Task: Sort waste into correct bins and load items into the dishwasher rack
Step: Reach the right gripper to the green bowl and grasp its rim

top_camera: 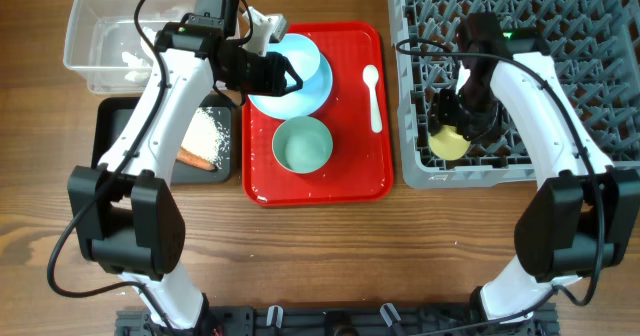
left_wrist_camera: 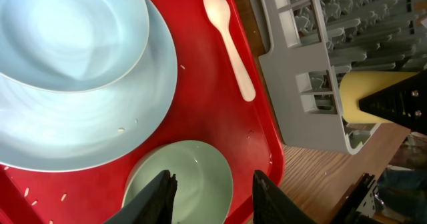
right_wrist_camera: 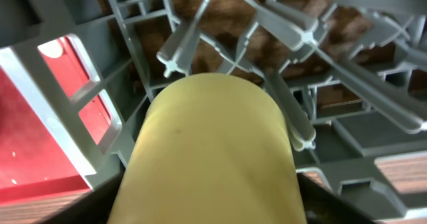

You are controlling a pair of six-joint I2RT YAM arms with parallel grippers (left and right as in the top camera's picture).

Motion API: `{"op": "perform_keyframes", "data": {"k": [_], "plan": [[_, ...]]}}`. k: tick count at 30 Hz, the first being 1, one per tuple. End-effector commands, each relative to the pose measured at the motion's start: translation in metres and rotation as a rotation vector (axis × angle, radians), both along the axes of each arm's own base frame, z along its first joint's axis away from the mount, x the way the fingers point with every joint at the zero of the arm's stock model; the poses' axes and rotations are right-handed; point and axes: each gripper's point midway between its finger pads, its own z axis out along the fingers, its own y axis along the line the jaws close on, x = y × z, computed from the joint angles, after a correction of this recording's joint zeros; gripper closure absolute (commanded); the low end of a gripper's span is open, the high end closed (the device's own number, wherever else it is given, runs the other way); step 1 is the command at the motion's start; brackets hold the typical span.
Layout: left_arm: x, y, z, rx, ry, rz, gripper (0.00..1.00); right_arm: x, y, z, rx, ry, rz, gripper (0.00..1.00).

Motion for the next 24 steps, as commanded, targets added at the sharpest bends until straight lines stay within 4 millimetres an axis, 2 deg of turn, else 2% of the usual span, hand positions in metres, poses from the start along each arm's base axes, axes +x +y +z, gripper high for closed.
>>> {"op": "perform_keyframes", "data": {"k": [1, 5, 6, 8, 9, 10, 11, 12, 13, 14, 16, 17, 18, 20, 21, 23, 24], "plan": [[0.001, -0.001, 0.008, 0.002, -0.025, -0.005, 0.62, 0.003, 0.006, -0.005, 0.038, 0.006, 0.013, 0.07], [0.001, -0.001, 0.008, 0.002, -0.025, -0.005, 0.61, 0.009, 0.009, 0.002, 0.054, -0.017, 0.017, 0.07], [0.001, -0.001, 0.008, 0.002, -0.025, -0.005, 0.61, 0.023, 0.011, 0.021, 0.063, -0.071, 0.030, 0.08], [0.001, -0.001, 0.008, 0.002, -0.025, -0.005, 0.58, 0.037, 0.012, 0.047, 0.065, -0.137, 0.052, 0.10], [0.001, -0.001, 0.008, 0.002, -0.025, -0.005, 0.58, 0.052, 0.017, 0.073, 0.075, -0.220, 0.081, 0.11], [0.002, 0.000, 0.007, 0.008, -0.027, -0.002, 0.59, 0.066, 0.030, 0.096, 0.115, -0.304, 0.113, 0.12], [0.004, 0.005, 0.004, 0.042, -0.033, 0.013, 0.63, 0.077, 0.050, 0.109, 0.175, -0.372, 0.161, 0.14], [0.008, 0.013, 0.001, 0.075, -0.030, 0.051, 0.63, 0.086, 0.065, 0.115, 0.213, -0.420, 0.186, 0.17], [0.017, 0.033, -0.004, 0.135, -0.011, 0.162, 0.63, 0.101, 0.087, 0.117, 0.245, -0.478, 0.198, 0.19], [0.023, 0.049, -0.005, 0.161, 0.002, 0.240, 0.63, 0.108, 0.100, 0.117, 0.260, -0.503, 0.199, 0.19], [0.033, 0.090, 0.001, 0.173, 0.016, 0.385, 0.61, 0.118, 0.140, 0.103, 0.291, -0.514, 0.237, 0.23], [0.036, 0.111, 0.005, 0.169, 0.015, 0.443, 0.59, 0.114, 0.161, 0.086, 0.300, -0.472, 0.267, 0.25], [0.038, 0.135, 0.007, 0.167, 0.016, 0.498, 0.57, 0.101, 0.183, 0.060, 0.297, -0.392, 0.305, 0.27], [0.037, 0.164, 0.006, 0.170, 0.036, 0.562, 0.54, 0.078, 0.206, 0.022, 0.276, -0.266, 0.353, 0.32], [0.034, 0.179, 0.005, 0.173, 0.053, 0.594, 0.48, 0.057, 0.222, -0.006, 0.276, -0.173, 0.442, 0.34], [0.032, 0.195, 0.004, 0.173, 0.066, 0.632, 0.34, 0.037, 0.236, -0.038, 0.260, -0.086, 0.533, 0.34], [0.032, 0.200, 0.004, 0.173, 0.068, 0.643, 0.31, 0.033, 0.239, -0.044, 0.255, -0.070, 0.546, 0.35]]}}
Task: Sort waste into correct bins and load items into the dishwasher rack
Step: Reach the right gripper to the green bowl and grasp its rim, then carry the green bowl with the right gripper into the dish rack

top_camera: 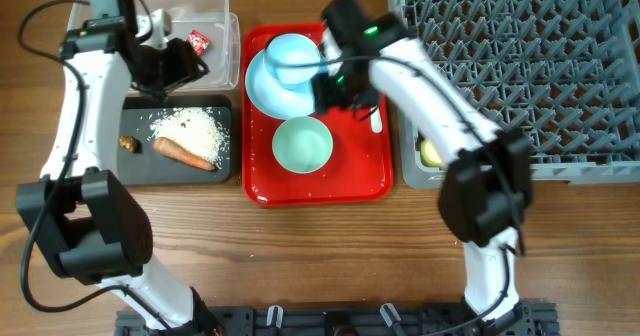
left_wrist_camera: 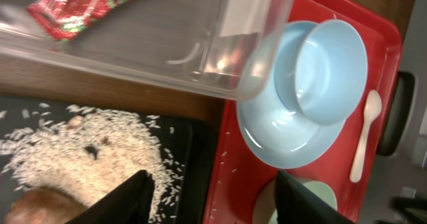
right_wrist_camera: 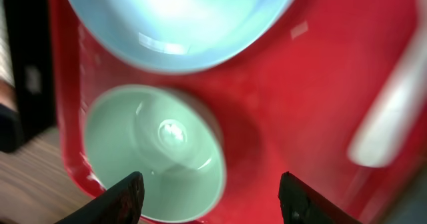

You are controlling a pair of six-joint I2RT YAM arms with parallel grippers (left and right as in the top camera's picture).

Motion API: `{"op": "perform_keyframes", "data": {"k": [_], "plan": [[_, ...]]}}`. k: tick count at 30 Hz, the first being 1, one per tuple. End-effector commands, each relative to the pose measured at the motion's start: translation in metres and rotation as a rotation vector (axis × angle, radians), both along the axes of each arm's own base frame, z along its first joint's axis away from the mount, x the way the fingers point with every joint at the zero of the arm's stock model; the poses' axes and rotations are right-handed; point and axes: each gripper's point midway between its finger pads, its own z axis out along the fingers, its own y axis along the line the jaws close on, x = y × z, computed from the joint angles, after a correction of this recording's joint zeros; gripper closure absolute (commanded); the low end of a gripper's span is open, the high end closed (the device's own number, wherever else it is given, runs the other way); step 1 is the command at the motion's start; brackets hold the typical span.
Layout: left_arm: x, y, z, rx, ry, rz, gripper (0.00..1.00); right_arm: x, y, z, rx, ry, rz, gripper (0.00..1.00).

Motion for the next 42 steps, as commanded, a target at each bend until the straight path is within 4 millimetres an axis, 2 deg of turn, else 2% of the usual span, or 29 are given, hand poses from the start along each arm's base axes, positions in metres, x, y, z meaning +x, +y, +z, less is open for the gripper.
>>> {"op": "perform_keyframes", "data": {"k": [1, 2, 3, 5, 6, 8, 10, 12, 13, 15, 16, 17, 18, 19, 21, 22, 23, 25, 27, 29, 30, 33, 38, 42], "plan": [[0.001, 0.020, 0.020, 0.015, -0.044, 0.048, 0.29, -0.020, 0.015, -0.033, -0.024, 0.071, 0.110, 0.40], [0.000, 0.020, 0.019, 0.015, -0.041, 0.049, 0.17, -0.020, 0.015, -0.038, -0.040, 0.066, 0.122, 0.43], [-0.001, 0.020, 0.019, 0.014, -0.037, 0.048, 0.00, -0.015, 0.009, -0.043, -0.077, 0.047, 0.121, 0.43], [-0.001, 0.018, 0.019, 0.013, -0.036, 0.046, 0.00, -0.013, -0.004, -0.060, -0.149, 0.027, 0.141, 0.47], [-0.001, 0.018, 0.019, 0.013, -0.036, 0.046, 0.00, -0.015, -0.006, -0.067, -0.153, 0.033, 0.148, 0.55], [-0.001, 0.019, 0.019, 0.013, -0.036, 0.046, 0.00, -0.021, -0.009, -0.077, -0.161, 0.044, 0.163, 0.79], [-0.001, 0.019, 0.019, 0.013, -0.036, 0.046, 0.00, -0.020, -0.010, -0.076, -0.166, 0.039, 0.160, 0.95], [-0.001, 0.019, 0.019, 0.013, -0.036, 0.046, 0.00, -0.017, -0.010, -0.072, -0.161, 0.030, 0.151, 0.96], [-0.001, 0.019, 0.019, 0.014, -0.037, 0.046, 0.00, -0.012, -0.009, -0.063, -0.150, 0.011, 0.139, 0.96], [-0.001, 0.019, 0.019, 0.013, -0.037, 0.046, 0.00, -0.003, -0.012, -0.038, -0.130, -0.035, 0.122, 0.96], [-0.001, 0.019, 0.019, 0.013, -0.036, 0.046, 0.00, 0.004, -0.018, -0.016, -0.128, -0.082, 0.105, 0.96], [-0.001, 0.019, 0.019, 0.013, -0.036, 0.046, 0.00, 0.018, -0.033, 0.023, -0.140, -0.182, 0.064, 0.96], [-0.001, 0.019, 0.019, 0.013, -0.036, 0.046, 0.00, 0.029, -0.049, 0.052, -0.160, -0.264, 0.012, 0.96], [-0.001, 0.019, 0.019, 0.013, -0.037, 0.046, 0.00, 0.041, -0.070, 0.086, -0.190, -0.371, -0.045, 0.96], [-0.001, 0.019, 0.019, 0.013, -0.037, 0.046, 0.00, 0.063, -0.115, 0.138, -0.280, -0.562, -0.185, 0.96], [-0.001, 0.019, 0.019, 0.013, -0.036, 0.046, 0.00, 0.078, -0.148, 0.168, -0.363, -0.688, -0.300, 0.96], [-0.001, 0.019, 0.019, 0.013, -0.036, 0.046, 0.00, 0.092, -0.174, 0.187, -0.438, -0.776, -0.389, 0.96], [-0.001, 0.019, 0.019, 0.013, -0.037, 0.046, 0.00, 0.116, -0.217, 0.207, -0.562, -0.898, -0.542, 0.95], [-0.001, 0.019, 0.019, 0.013, -0.037, 0.046, 0.00, 0.145, -0.246, 0.208, -0.675, -0.972, -0.565, 0.96], [-0.001, 0.019, 0.019, 0.014, -0.037, 0.046, 0.00, 0.174, -0.263, 0.198, -0.766, -1.015, -0.543, 0.96], [-0.001, 0.019, 0.019, 0.013, -0.036, 0.046, 0.00, 0.192, -0.266, 0.186, -0.805, -1.030, -0.497, 0.96], [-0.001, 0.019, 0.019, 0.013, -0.036, 0.046, 0.00, 0.226, -0.263, 0.151, -0.896, -1.049, -0.378, 0.96], [-0.001, 0.019, 0.019, 0.014, -0.037, 0.046, 0.00, 0.256, -0.264, 0.102, -1.039, -1.064, -0.296, 0.96], [-0.001, 0.019, 0.019, 0.013, -0.036, 0.046, 0.00, 0.263, -0.267, 0.086, -1.086, -1.084, -0.322, 0.96]]}}
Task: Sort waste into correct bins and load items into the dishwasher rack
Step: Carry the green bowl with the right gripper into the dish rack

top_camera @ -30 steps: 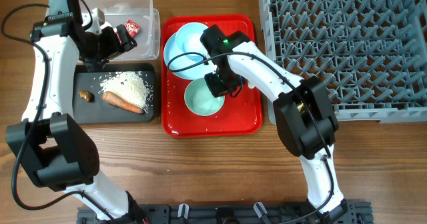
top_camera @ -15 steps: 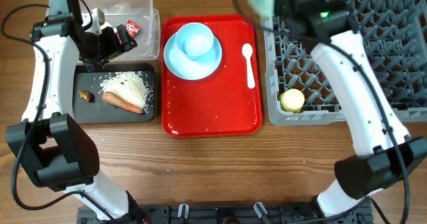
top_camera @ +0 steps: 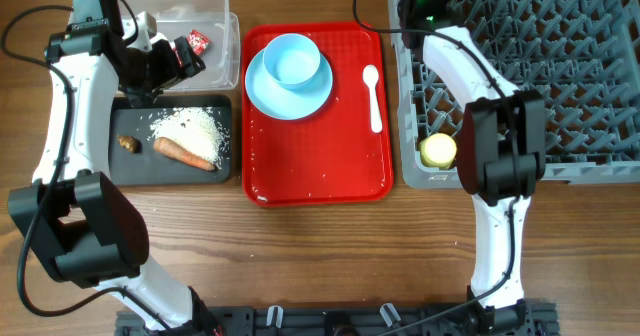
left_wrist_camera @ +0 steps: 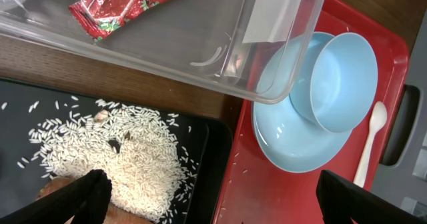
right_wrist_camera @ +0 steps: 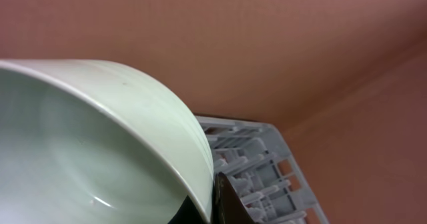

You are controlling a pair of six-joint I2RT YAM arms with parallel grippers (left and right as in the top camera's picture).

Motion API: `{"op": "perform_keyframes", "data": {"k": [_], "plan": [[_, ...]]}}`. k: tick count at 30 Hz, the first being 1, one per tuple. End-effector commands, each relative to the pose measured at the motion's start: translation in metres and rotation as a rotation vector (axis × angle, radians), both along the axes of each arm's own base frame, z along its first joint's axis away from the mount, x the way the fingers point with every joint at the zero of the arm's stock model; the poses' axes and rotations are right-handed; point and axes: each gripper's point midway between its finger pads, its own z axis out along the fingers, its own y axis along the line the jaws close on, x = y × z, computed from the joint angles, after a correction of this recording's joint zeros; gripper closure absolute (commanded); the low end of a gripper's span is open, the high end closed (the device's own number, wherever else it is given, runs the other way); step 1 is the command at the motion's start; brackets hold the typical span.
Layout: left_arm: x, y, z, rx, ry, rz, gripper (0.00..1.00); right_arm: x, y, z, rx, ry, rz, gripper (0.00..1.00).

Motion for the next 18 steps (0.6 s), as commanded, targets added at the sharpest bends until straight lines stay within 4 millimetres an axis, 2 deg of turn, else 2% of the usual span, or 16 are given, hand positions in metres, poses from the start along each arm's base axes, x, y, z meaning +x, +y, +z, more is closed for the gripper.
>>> {"op": "perform_keyframes", "data": {"k": [1, 5, 7, 10, 11, 14, 15, 16, 18], "plan": [[0.003, 0.001, 0.018, 0.011, -0.046, 0.000, 0.00, 0.000, -0.006, -0.016, -0.052, 0.044, -0.035, 0.96], [0.003, 0.001, 0.017, 0.010, -0.045, 0.000, 0.00, -0.005, -0.008, -0.036, -0.075, 0.140, -0.036, 0.96], [0.003, 0.001, 0.017, 0.010, -0.046, 0.000, 0.00, -0.009, -0.006, -0.039, -0.090, 0.167, -0.047, 0.96], [0.003, 0.001, 0.017, 0.010, -0.046, 0.000, 0.00, -0.016, 0.016, -0.048, -0.115, 0.223, -0.022, 0.95], [0.003, 0.001, 0.017, 0.010, -0.045, 0.000, 0.00, -0.018, 0.024, -0.050, -0.122, 0.240, -0.007, 0.90], [0.003, 0.001, 0.017, 0.010, -0.045, 0.000, 0.00, -0.023, 0.045, -0.055, -0.143, 0.274, 0.020, 0.53], [0.003, 0.001, 0.017, 0.010, -0.045, 0.000, 0.00, -0.025, 0.050, -0.054, -0.146, 0.271, 0.021, 0.17], [0.003, 0.001, 0.017, 0.010, -0.045, 0.000, 0.00, -0.026, 0.055, -0.053, -0.149, 0.268, 0.025, 0.00], [0.003, 0.001, 0.017, 0.010, -0.046, 0.000, 0.00, -0.026, 0.064, -0.047, -0.139, 0.245, 0.033, 0.00]]}}
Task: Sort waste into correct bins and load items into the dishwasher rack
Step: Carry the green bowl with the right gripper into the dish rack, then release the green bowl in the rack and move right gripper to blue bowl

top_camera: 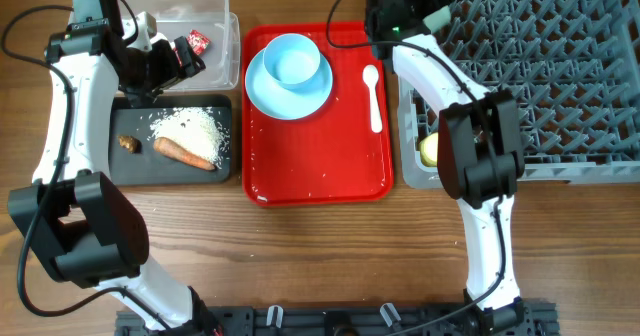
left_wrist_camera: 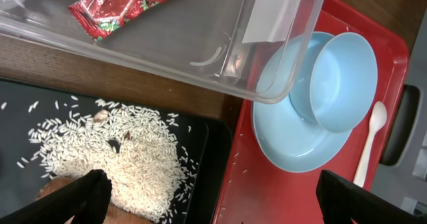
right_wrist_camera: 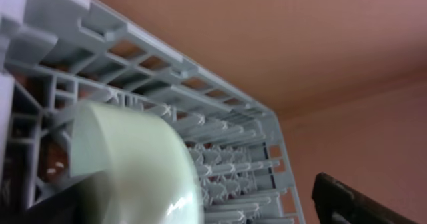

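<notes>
The pale green bowl stands on its edge among the tines of the grey dishwasher rack, at its far left corner. My right gripper is open around it, fingers spread wide; in the overhead view the right gripper is at that corner. A blue bowl sits on a blue plate on the red tray, with a white spoon beside them. My left gripper hangs wide open and empty over the edge of the black tray.
A yellow cup lies in the rack's near left corner. The black tray holds rice, a carrot and a small brown scrap. The clear bin holds a red wrapper.
My right gripper was shut on the green bowl's rim at the rack's far corner. Now its fingers are apart and the bowl stands in the rack. The left arm has not moved.
First my right gripper was at the yellow cup in the rack and my left over the tray's blue bowl. Then the right hung open over the green bowl on the tray, the left over the bins. Later the bowl was held at the rack; now it stands there.
</notes>
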You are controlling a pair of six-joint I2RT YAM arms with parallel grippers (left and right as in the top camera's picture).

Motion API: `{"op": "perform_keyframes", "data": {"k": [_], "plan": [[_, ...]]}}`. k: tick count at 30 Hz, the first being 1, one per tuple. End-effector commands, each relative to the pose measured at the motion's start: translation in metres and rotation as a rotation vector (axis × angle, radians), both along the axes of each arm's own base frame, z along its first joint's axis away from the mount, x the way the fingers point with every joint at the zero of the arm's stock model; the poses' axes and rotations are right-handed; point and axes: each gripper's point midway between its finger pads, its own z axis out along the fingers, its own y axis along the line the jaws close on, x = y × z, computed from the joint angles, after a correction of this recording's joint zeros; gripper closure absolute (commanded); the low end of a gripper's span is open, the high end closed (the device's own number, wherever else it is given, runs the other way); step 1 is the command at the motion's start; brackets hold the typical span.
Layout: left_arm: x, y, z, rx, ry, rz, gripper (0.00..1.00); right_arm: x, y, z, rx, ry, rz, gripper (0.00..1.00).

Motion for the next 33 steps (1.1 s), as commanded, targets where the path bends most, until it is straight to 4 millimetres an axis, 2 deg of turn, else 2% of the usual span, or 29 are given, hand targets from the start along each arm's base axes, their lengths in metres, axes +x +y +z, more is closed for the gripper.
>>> {"op": "perform_keyframes", "data": {"k": [1, 4, 6, 7, 8, 9, 11, 12, 13, 14, 16, 18, 20, 24, 27, 28, 33], "plan": [[0.003, 0.001, 0.017, 0.011, -0.046, 0.000, 0.00, -0.001, 0.013, -0.005, 0.035, -0.025, 0.012, 0.00], [0.003, 0.001, 0.017, 0.011, -0.046, 0.000, 0.00, 0.001, 0.023, 0.034, 0.200, -0.182, 0.035, 0.00], [0.003, 0.001, 0.017, 0.011, -0.046, 0.000, 0.00, 0.002, 0.038, 0.070, 0.345, -0.257, 0.124, 0.00], [0.003, 0.001, 0.017, 0.011, -0.046, 0.000, 0.00, 0.001, 0.051, 0.084, 0.434, -0.267, 0.189, 0.00], [0.003, 0.001, 0.017, 0.011, -0.046, 0.000, 0.00, -0.004, 0.074, 0.091, 0.599, -0.244, 0.284, 0.00], [0.003, 0.001, 0.017, 0.011, -0.046, 0.000, 0.00, -0.015, 0.108, 0.089, 0.794, -0.152, 0.407, 0.00], [0.003, 0.001, 0.017, 0.011, -0.046, 0.000, 0.00, -0.042, 0.152, 0.077, 1.041, 0.038, 0.533, 0.00], [0.003, 0.001, 0.017, 0.011, -0.046, 0.000, 0.00, -0.063, 0.183, 0.066, 1.298, 0.159, 0.541, 0.00], [0.003, 0.001, 0.017, 0.011, -0.046, 0.000, 0.00, -0.072, 0.196, 0.058, 1.409, 0.218, 0.533, 0.00], [0.003, 0.001, 0.017, 0.011, -0.046, 0.000, 0.00, -0.079, 0.208, 0.048, 1.472, 0.272, 0.535, 0.00], [0.003, 0.001, 0.017, 0.011, -0.046, 0.000, 0.00, -0.085, 0.224, 0.006, 1.499, 0.346, 0.457, 0.03], [0.003, 0.001, 0.017, 0.011, -0.046, 0.000, 0.00, -0.093, 0.241, -0.038, 1.505, 0.423, 0.390, 0.20], [0.003, 0.001, 0.017, 0.011, -0.046, 0.000, 0.00, -0.095, 0.240, -0.067, 1.488, 0.447, 0.316, 0.35], [0.003, 0.001, 0.017, 0.011, -0.046, 0.000, 0.00, -0.108, 0.230, -0.109, 1.441, 0.472, 0.130, 0.51], [0.003, 0.001, 0.017, 0.011, -0.046, 0.000, 0.00, -0.112, 0.219, -0.117, 1.384, 0.453, 0.058, 0.58], [0.003, 0.001, 0.017, 0.011, -0.046, 0.000, 0.00, -0.114, 0.220, -0.122, 1.381, 0.462, 0.048, 0.68], [0.003, 0.001, 0.017, 0.011, -0.046, 0.000, 0.00, -0.116, 0.219, -0.127, 1.403, 0.456, 0.005, 0.96]]}}
